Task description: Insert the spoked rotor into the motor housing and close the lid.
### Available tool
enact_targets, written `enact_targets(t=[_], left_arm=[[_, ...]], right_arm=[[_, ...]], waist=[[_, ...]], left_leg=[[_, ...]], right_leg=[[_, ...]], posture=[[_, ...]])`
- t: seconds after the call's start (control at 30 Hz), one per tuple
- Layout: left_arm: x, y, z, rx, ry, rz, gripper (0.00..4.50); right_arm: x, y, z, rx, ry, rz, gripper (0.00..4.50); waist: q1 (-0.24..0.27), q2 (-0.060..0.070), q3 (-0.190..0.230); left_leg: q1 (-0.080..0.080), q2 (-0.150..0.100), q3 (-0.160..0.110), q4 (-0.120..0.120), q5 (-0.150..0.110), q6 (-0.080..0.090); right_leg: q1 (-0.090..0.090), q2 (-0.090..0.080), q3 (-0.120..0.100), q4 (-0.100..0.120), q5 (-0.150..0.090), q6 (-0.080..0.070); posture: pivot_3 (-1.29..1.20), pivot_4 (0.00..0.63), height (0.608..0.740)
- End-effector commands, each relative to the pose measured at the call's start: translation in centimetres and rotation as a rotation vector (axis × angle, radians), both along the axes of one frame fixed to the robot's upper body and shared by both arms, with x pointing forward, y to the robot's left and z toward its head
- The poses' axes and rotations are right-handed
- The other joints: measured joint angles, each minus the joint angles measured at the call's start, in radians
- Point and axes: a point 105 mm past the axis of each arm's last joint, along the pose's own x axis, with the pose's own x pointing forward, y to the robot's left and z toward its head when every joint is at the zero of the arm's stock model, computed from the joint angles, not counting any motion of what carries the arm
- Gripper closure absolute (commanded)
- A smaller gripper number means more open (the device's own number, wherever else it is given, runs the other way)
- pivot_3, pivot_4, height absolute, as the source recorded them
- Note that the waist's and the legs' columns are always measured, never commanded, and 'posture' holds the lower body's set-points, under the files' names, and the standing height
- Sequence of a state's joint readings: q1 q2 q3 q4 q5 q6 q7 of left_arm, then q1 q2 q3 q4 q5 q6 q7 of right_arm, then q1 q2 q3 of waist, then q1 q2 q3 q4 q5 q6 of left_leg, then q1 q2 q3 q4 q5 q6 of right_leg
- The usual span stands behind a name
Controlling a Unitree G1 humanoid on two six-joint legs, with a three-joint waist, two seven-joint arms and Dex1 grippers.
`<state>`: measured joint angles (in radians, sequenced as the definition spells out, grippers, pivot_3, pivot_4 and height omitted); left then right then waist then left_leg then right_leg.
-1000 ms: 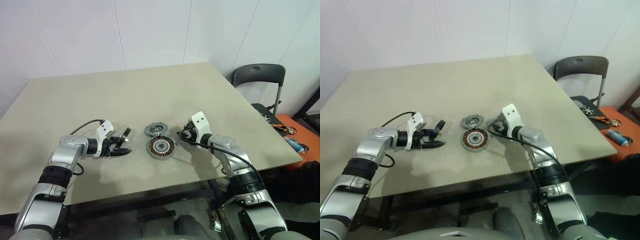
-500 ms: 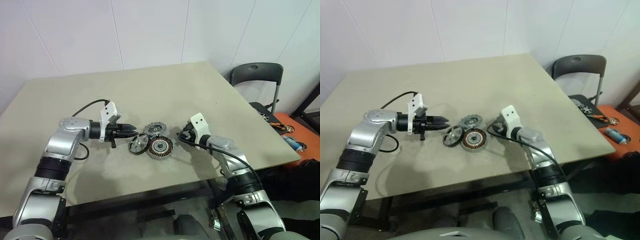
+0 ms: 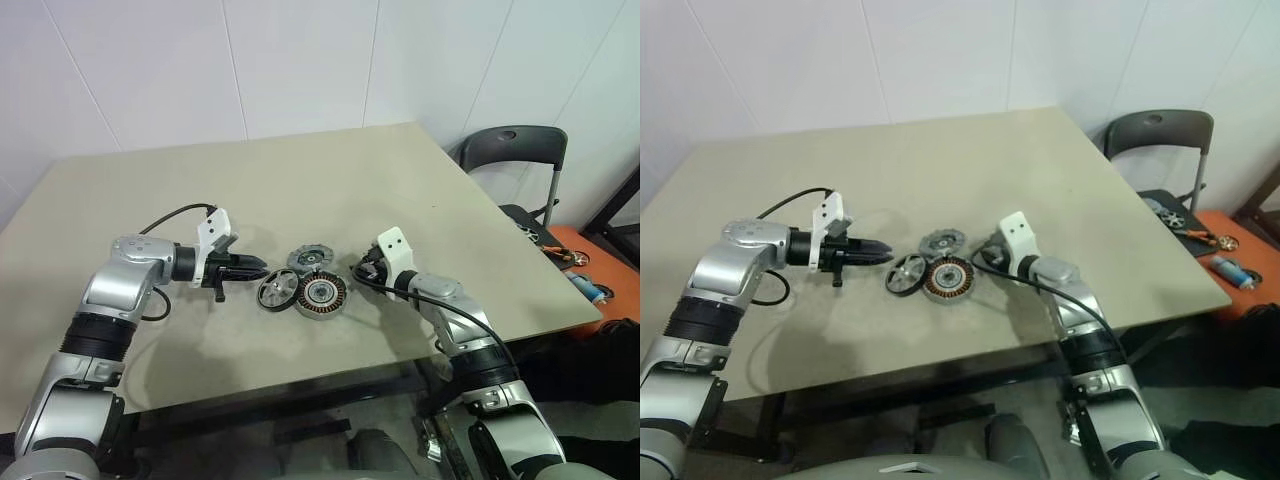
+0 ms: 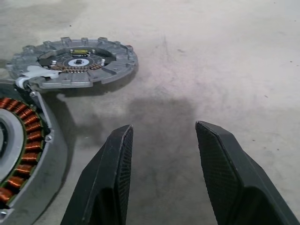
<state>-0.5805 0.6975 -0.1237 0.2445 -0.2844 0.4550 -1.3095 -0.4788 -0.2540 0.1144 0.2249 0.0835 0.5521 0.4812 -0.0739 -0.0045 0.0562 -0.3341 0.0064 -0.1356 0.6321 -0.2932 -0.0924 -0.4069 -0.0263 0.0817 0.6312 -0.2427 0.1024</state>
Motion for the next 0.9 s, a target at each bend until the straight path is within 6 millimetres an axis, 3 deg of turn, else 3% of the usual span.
enact_targets(t=[0.03, 0.2, 0.37, 0.5, 0.6, 0.67, 0.73, 0.83, 0.9], left_arm=[[-0.6, 0.4, 0.3, -0.004, 0.024, -0.024, 4.48], [-1.7, 0.3, -3.4, 0.104, 0.061, -0.047, 4.48], [-3.3, 0.1, -5.5, 0.198, 0.017, -0.118, 4.48], [-3.2, 0.0, -5.3, 0.158, -0.001, -0.092, 4.48], [-1.1, -0.5, -3.9, 0.141, -0.268, -0.018, 4.48], [-1.1, -0.8, -3.1, 0.116, -0.327, -0.015, 4.48], [-2.7, -1.1, -2.2, 0.051, -0.295, -0.061, 4.48], [-4.4, -1.2, -1.7, 0.0, -0.272, -0.104, 3.93], [-4.6, -1.0, -1.7, 0.007, -0.299, -0.104, 3.25]], right_arm=[[0.4, 0.9, 1.7, 0.014, -0.058, 0.033, 2.25], [0.4, 0.8, 1.8, 0.009, -0.061, 0.034, 2.25], [0.3, 0.6, 1.6, 0.005, -0.058, 0.029, 2.25], [0.3, 0.6, 1.5, 0.004, -0.057, 0.028, 2.25], [0.2, 0.5, 1.4, -0.002, -0.057, 0.024, 2.25], [0.1, 0.4, 1.3, -0.003, -0.057, 0.022, 2.25], [0.0, 0.3, 1.2, -0.005, -0.055, 0.02, 2.25], [-0.1, 0.2, 1.0, -0.006, -0.049, 0.016, 2.25], [-0.2, 0.3, 0.8, -0.007, -0.045, 0.017, 2.25]], waist=[[0.001, 0.0, 0.0], [0.002, 0.0, 0.0], [0.003, 0.0, 0.0], [0.005, 0.0, 0.0], [0.005, 0.0, 0.0], [0.005, 0.0, 0.0], [0.0, 0.0, 0.0], [0.002, 0.0, 0.0], [0.004, 0.0, 0.0]], left_leg=[[0.0, 0.0, 0.0, 0.0, 0.0, 0.0], [0.0, 0.0, 0.0, 0.0, 0.0, 0.0], [0.0, 0.0, 0.0, 0.0, 0.0, 0.0], [0.0, 0.0, 0.0, 0.0, 0.0, 0.0], [0.0, 0.0, 0.0, 0.001, 0.0, 0.0], [0.0, 0.0, 0.0, 0.001, 0.0, 0.0], [0.0, 0.0, 0.0, 0.0, 0.0, 0.0], [-0.001, 0.0, 0.001, -0.001, 0.0, 0.0], [-0.001, 0.0, 0.001, -0.001, 0.0, 0.0]], right_leg=[[0.0, 0.0, 0.0, 0.0, 0.0, 0.0], [0.0, 0.0, 0.0, 0.0, 0.0, 0.0], [0.0, 0.0, 0.0, 0.0, 0.0, 0.0], [0.0, 0.0, 0.0, 0.0, 0.0, 0.0], [0.0, 0.0, 0.0, 0.0, 0.0, 0.0], [0.0, 0.0, 0.0, 0.0, 0.0, 0.0], [0.0, 0.0, 0.0, 0.0, 0.0, 0.0], [-0.002, 0.0, 0.001, 0.0, 0.0, 0.0], [-0.001, 0.0, 0.001, 0.0, 0.0, 0.0]], posture=[[0.0, 0.0, 0.74], [0.0, 0.0, 0.74], [0.0, 0.0, 0.74], [0.0, 0.0, 0.74], [0.0, 0.0, 0.74], [0.0, 0.0, 0.74], [0.0, 0.0, 0.74], [0.0, 0.0, 0.74], [0.0, 0.0, 0.74]])
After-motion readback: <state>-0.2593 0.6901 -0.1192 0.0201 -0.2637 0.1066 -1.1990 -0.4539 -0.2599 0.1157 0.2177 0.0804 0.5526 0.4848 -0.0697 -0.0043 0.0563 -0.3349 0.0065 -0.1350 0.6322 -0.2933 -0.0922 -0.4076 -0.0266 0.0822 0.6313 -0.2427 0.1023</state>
